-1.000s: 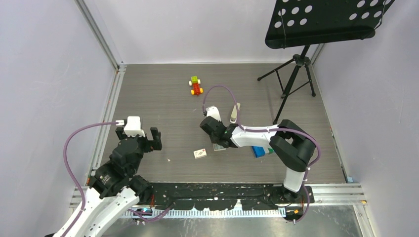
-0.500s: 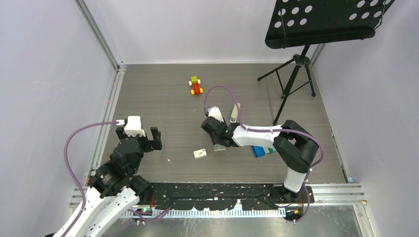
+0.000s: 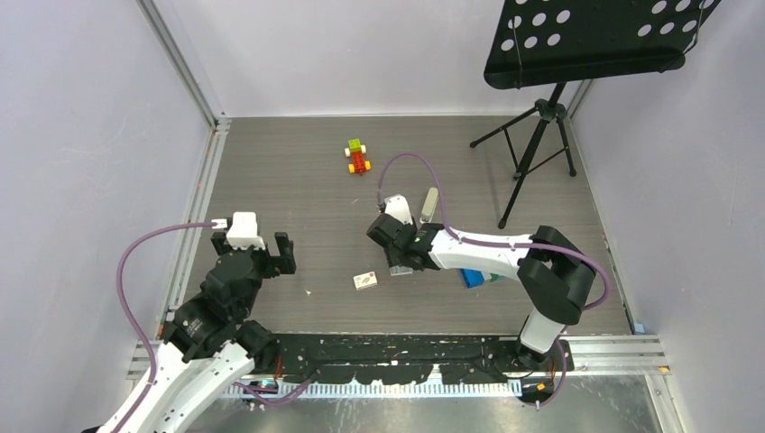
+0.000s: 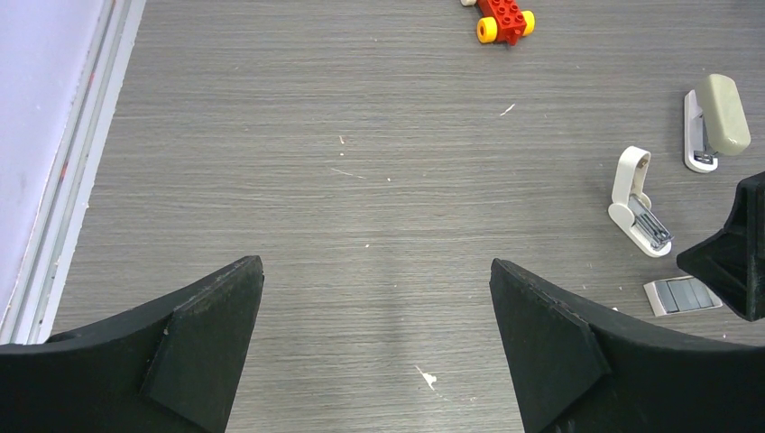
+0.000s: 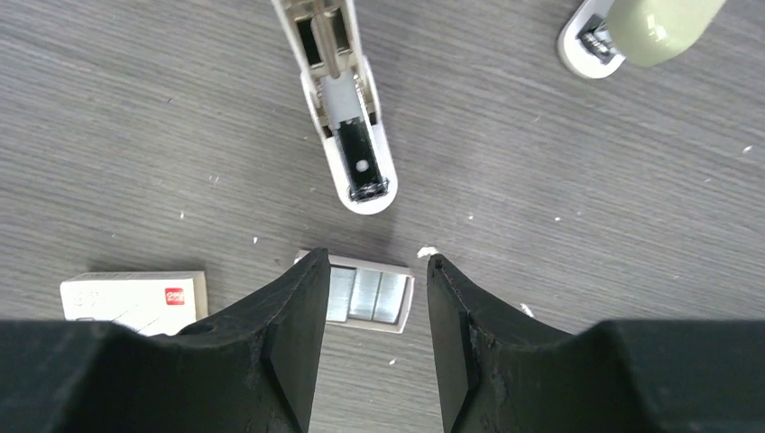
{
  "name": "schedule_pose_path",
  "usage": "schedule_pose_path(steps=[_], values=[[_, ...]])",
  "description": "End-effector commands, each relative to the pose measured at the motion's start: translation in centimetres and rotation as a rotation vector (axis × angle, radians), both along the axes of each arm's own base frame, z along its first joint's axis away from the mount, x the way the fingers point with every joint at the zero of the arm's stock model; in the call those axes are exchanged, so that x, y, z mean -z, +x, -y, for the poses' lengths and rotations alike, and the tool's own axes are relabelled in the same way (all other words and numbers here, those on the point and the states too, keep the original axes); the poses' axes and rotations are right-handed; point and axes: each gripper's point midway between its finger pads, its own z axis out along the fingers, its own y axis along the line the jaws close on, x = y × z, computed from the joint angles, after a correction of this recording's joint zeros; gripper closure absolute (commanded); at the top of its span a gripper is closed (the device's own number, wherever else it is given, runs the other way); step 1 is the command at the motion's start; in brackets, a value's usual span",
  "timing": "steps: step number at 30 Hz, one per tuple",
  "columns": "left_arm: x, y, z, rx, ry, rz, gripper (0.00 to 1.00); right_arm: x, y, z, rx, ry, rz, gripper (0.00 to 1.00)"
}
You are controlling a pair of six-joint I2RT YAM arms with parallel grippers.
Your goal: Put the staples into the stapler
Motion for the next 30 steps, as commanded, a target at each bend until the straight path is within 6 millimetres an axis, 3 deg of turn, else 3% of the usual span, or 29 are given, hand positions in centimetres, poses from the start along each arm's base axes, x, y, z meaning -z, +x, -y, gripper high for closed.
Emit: schedule_pose_path(steps=[1,30], values=[[-0.7,0.3,0.1,0.001,-0.015,0.032,0.01,-0.7,-0.9,-1.9,0.012,0.112,-0.024,0.51],[-0.5,0.3,0.2,0.006,-0.011,0.026,0.01,3.9,-2.6,-2.6,0.039,0.171,-0.130,0.58]])
